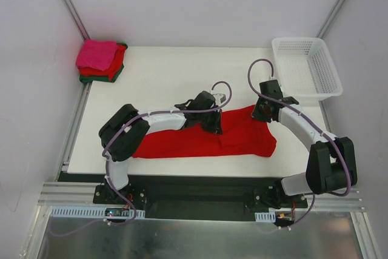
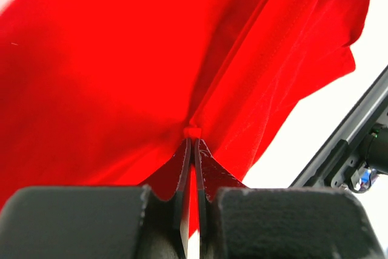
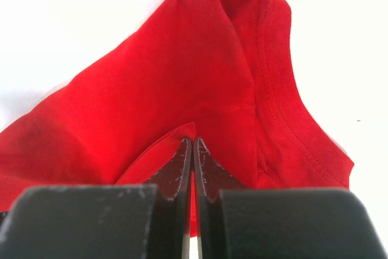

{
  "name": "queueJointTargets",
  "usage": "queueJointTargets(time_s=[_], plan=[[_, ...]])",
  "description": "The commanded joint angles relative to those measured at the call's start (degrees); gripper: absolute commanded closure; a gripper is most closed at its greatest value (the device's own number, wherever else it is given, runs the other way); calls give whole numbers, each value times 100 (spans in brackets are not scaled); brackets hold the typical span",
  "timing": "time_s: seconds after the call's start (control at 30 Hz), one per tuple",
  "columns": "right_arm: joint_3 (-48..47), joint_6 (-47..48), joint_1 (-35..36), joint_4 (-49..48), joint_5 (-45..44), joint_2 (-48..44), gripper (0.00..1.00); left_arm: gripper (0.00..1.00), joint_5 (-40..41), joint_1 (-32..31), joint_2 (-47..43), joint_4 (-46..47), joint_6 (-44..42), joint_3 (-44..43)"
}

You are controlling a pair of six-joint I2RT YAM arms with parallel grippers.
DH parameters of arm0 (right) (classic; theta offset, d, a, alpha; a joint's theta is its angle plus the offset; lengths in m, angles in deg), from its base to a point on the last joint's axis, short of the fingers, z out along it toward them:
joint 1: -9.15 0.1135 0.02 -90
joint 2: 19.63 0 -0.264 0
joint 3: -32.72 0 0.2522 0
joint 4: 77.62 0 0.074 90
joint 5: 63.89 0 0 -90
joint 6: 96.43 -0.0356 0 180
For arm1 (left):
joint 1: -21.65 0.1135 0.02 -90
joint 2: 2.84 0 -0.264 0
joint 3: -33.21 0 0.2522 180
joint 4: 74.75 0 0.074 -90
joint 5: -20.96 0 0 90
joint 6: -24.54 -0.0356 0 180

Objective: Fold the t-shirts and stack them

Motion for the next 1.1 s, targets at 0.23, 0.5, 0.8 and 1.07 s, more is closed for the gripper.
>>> queueJointTargets(time_s=[0.23, 0.5, 0.8, 1.07], plan=[[-306, 152, -114, -218, -235, 211, 99, 100, 141, 274, 61, -67, -278, -243], [-280, 161, -132, -209, -192, 307, 99, 100, 79, 345, 245, -67, -340, -392], [-289, 248, -140, -192, -227, 308, 65, 100, -44, 336, 342, -67, -243, -384], [-438, 398, -158, -7, -455, 0, 41, 44, -44, 336, 88, -84, -252, -349]])
